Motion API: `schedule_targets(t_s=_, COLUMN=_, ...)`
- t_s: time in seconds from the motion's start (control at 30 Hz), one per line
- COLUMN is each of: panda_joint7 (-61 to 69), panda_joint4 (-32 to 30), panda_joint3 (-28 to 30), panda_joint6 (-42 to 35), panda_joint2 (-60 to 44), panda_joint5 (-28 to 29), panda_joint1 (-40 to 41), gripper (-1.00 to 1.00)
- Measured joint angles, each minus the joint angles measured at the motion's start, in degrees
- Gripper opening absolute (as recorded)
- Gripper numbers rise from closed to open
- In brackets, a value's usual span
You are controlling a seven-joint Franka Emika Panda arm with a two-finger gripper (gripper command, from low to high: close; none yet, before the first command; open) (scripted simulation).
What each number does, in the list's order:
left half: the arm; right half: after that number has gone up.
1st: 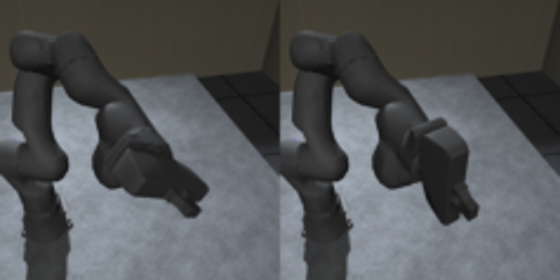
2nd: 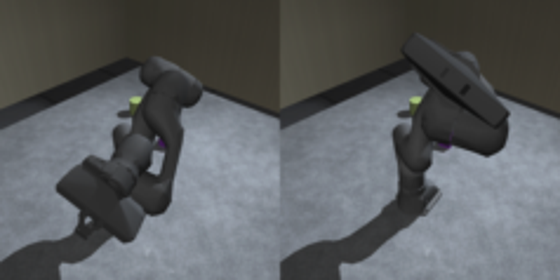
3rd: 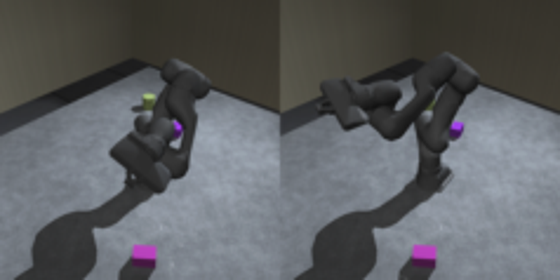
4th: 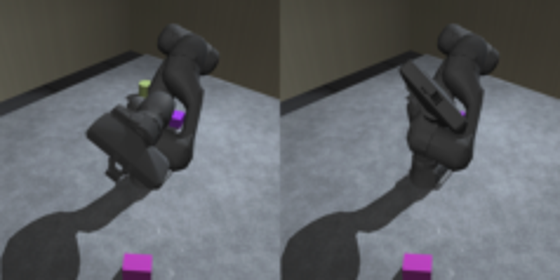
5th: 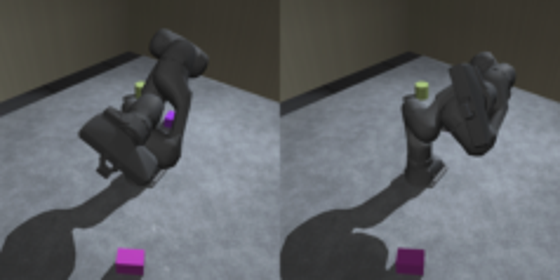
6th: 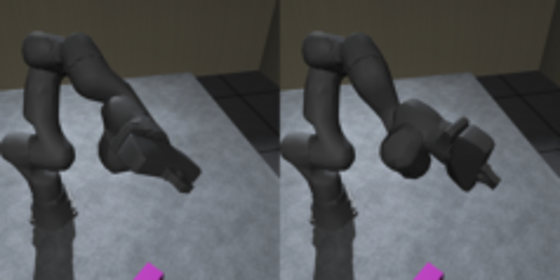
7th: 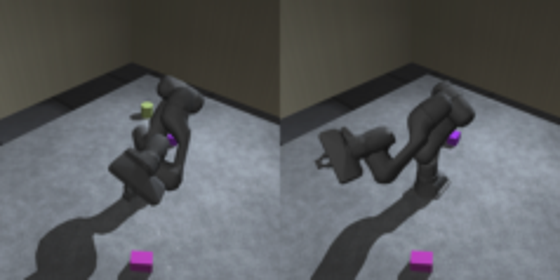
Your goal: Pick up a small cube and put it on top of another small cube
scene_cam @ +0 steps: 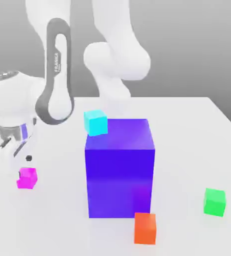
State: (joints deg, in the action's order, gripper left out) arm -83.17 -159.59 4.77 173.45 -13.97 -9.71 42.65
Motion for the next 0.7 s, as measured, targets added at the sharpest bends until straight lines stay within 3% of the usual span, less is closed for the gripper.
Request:
schedule_targets(t_s=0.03, panda_joint7=0.4, panda_joint4=0.4, panda_joint3=-1.4, panda_joint6=1.6, panda_joint2=-2.0, panda_joint5=-0.5, panda_joint1=1.3, gripper=-1.0)
schedule_targets(t_s=0.33, panda_joint7=-0.5, panda_joint4=-0.1, panda_joint3=-0.1, panda_joint6=-0.3, panda_joint2=0.5, panda_joint5=0.7, panda_joint1=0.3, gripper=-1.0)
schedule_targets(t_s=0.5, panda_joint7=-5.2, panda_joint4=-1.9, panda_joint3=2.9, panda_joint6=-8.1, panda_joint2=10.2, panda_joint5=7.6, panda_joint1=-1.4, gripper=-1.0)
schedule_targets(t_s=0.7, panda_joint7=8.5, panda_joint4=3.2, panda_joint3=-2.1, panda_joint6=-10.7, panda_joint2=8.9, panda_joint5=10.4, panda_joint1=-6.9, gripper=-1.0)
